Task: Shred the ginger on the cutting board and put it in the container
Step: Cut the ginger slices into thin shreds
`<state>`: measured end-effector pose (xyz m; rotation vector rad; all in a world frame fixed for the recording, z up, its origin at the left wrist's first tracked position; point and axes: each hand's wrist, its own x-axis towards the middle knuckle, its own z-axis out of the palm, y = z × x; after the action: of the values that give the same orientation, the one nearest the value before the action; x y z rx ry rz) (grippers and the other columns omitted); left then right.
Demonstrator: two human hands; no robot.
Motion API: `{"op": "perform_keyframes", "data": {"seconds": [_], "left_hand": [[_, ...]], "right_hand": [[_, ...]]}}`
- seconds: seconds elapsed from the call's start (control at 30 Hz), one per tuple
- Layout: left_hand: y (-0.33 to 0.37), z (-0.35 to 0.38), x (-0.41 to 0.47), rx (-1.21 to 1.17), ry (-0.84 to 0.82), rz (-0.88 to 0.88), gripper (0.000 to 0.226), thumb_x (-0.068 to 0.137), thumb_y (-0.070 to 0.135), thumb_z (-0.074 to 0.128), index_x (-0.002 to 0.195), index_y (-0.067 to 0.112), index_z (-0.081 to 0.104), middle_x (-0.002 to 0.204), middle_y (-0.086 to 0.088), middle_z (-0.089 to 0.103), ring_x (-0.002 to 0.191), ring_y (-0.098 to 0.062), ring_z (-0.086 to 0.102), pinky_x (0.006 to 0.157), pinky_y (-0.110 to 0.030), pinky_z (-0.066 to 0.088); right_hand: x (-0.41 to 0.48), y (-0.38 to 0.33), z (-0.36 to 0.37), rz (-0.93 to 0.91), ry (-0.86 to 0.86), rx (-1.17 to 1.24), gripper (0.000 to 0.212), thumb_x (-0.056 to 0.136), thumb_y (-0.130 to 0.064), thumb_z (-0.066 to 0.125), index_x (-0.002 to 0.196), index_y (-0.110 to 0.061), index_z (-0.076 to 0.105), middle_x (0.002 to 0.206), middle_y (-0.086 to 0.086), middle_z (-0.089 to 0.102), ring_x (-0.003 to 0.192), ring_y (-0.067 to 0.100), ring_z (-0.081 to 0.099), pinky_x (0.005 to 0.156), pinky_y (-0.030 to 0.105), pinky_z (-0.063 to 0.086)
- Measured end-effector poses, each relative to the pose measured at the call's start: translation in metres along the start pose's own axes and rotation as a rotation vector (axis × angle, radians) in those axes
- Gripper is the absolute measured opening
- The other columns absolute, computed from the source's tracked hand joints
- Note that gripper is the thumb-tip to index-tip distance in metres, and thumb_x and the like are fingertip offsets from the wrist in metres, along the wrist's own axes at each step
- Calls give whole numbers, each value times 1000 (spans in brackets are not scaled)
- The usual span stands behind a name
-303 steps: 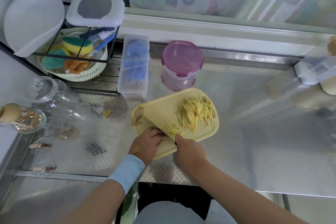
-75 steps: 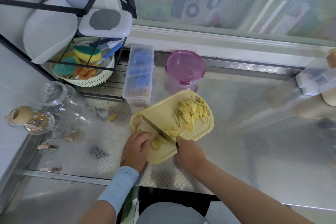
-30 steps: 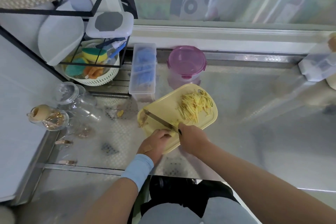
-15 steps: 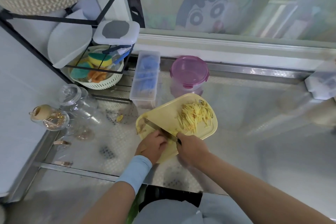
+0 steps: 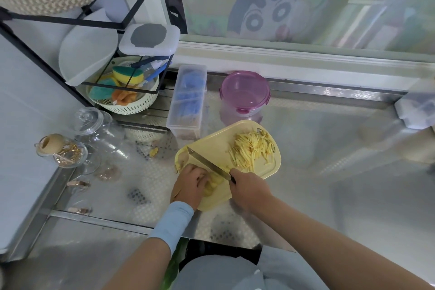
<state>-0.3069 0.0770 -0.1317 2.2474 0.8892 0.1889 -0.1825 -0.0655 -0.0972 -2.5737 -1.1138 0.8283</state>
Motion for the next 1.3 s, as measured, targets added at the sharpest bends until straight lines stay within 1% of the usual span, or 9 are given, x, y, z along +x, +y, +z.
{"op": "perform_keyframes", "data": {"seconds": [0.1, 0.2, 0.43, 0.57, 0.8, 1.0, 1.1, 1.17, 1.3], "left_hand": [[-12, 6, -11, 86, -104, 199, 25, 92, 30, 53, 97, 17, 74, 106, 9, 59, 100, -5, 44, 84, -18, 35], [-12, 5, -12, 90, -129, 225, 30, 91, 27, 51, 105, 15, 75, 114, 7, 62, 106, -3, 42, 87, -10, 28], [4, 7, -3, -81, -75, -123, 8, 81, 22, 74, 88, 25, 71, 102, 11, 61, 93, -9, 57, 86, -23, 46], [7, 7, 2, -87, -66, -173, 10, 80, 26, 75, 90, 24, 71, 99, 9, 64, 92, -11, 58, 82, -22, 44], [-14, 11, -16, -16, -12, 58, 10, 89, 19, 66, 93, 19, 75, 103, 4, 62, 99, -14, 49, 85, -21, 35], [-6, 11, -13, 208, 7, 367, 38, 93, 32, 37, 109, 18, 68, 115, 3, 60, 103, -3, 41, 88, -10, 33], [-7, 13, -10, 325, -82, 466, 35, 82, 11, 54, 114, 16, 68, 113, -2, 65, 103, -12, 47, 80, -28, 56], [-13, 18, -8, 298, -130, 441, 41, 74, 2, 71, 113, 15, 67, 114, -1, 61, 102, -15, 45, 70, -36, 59], [-21, 21, -9, 245, -97, 448, 33, 77, 9, 69, 108, 19, 65, 113, 9, 51, 98, -11, 43, 58, -34, 57]], "right_hand": [[-1, 1, -2, -4, 0, -20, 17, 104, -30, 36, 91, -21, 41, 70, -1, 45, 67, 25, 50, 56, 31, 34], [0, 1, -4, -9, -5, -40, 17, 104, -30, 34, 92, -21, 42, 71, -1, 47, 66, 24, 49, 55, 31, 33], [2, -1, -8, -4, -29, -58, 19, 105, -32, 33, 94, -21, 45, 77, 2, 54, 71, 24, 56, 58, 32, 40], [1, -1, -7, 2, -41, -63, 19, 105, -32, 32, 95, -22, 45, 77, 2, 54, 70, 23, 56, 59, 33, 43], [2, -4, -9, 7, -56, -87, 17, 105, -31, 32, 95, -22, 42, 75, 2, 50, 70, 24, 54, 58, 32, 40], [-1, -6, -8, 2, -54, -115, 16, 106, -30, 32, 96, -21, 40, 74, 2, 49, 68, 24, 52, 55, 32, 35], [-3, -8, -8, -8, -49, -118, 15, 106, -31, 32, 97, -21, 40, 74, 1, 48, 68, 24, 51, 54, 31, 34], [-4, -7, -9, -15, -46, -129, 15, 106, -31, 32, 96, -21, 40, 73, 1, 48, 68, 25, 52, 54, 32, 35], [-4, -7, -9, -12, -48, -130, 13, 105, -29, 33, 95, -22, 38, 72, 2, 47, 67, 28, 52, 51, 32, 33]]}}
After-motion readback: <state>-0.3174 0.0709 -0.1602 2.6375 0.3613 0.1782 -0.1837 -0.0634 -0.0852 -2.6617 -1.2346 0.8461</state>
